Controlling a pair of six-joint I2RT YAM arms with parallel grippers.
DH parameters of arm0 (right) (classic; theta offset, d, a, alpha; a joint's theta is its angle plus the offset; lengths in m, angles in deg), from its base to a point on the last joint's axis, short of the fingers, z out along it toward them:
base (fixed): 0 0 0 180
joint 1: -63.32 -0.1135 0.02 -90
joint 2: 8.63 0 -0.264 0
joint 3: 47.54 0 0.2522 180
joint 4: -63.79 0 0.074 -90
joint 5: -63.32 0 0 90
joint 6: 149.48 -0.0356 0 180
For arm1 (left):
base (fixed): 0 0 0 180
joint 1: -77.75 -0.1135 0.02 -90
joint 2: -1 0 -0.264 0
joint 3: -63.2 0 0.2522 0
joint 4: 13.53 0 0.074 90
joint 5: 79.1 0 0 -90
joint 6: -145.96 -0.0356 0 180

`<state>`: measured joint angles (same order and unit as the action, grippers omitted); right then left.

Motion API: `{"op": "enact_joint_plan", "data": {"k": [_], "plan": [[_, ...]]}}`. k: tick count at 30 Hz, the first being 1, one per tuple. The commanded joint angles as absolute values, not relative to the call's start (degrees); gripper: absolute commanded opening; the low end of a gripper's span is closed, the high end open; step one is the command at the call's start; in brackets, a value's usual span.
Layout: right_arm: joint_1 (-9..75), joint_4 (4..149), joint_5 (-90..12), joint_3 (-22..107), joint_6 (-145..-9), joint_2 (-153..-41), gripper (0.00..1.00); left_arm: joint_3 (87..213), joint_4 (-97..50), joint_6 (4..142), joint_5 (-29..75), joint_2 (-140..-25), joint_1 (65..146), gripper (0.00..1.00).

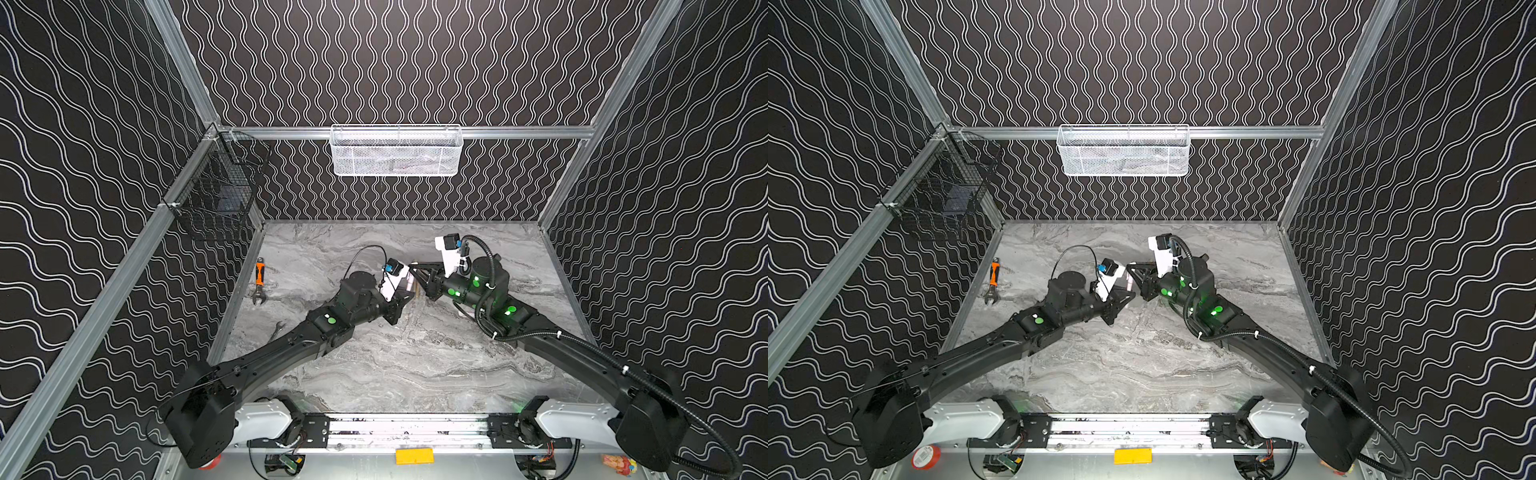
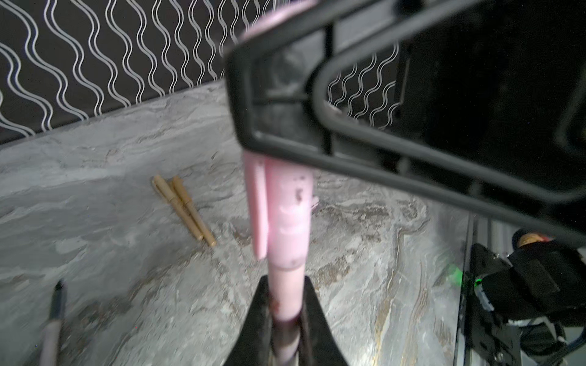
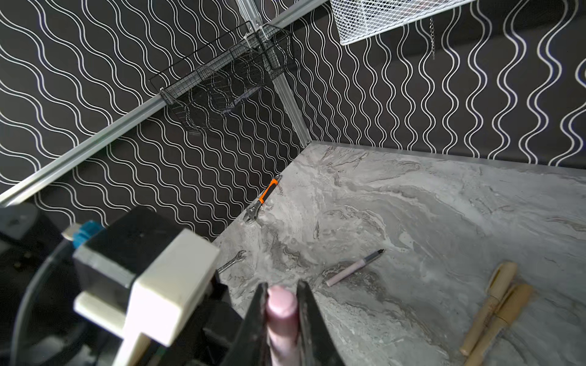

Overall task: Insert pens into pen caps
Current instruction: Put on the pen cap to the pen.

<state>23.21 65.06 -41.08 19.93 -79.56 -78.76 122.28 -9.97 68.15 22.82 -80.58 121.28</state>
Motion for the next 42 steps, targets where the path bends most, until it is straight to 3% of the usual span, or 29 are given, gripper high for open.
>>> {"op": "enact_joint_plan", "data": {"k": [1, 10, 20, 30, 42], "plan": [[22.81, 72.06, -43.87, 22.97, -78.06, -77.31, 0.37, 119.96, 7.16, 72.88, 23.99, -81.05, 121.42, 0.00], [22.85, 75.07, -44.27, 23.79, -75.93, -72.45, 0.50, 119.55, 4.76, 73.29, 23.50, -81.09, 121.33, 0.00], [22.74, 76.17, -43.02, 20.40, -75.87, -70.23, 0.53, 116.34, 1.22, 73.93, 18.02, -76.71, 121.26, 0.00], [22.79, 78.92, -41.56, 21.24, -73.96, -70.12, 0.51, 111.85, 0.94, 76.22, 15.62, -73.20, 121.02, 0.00], [22.69, 77.38, -46.60, 21.89, -74.95, -73.29, 0.39, 110.85, 2.68, 76.48, 22.00, -72.10, 120.99, 0.00]]}}
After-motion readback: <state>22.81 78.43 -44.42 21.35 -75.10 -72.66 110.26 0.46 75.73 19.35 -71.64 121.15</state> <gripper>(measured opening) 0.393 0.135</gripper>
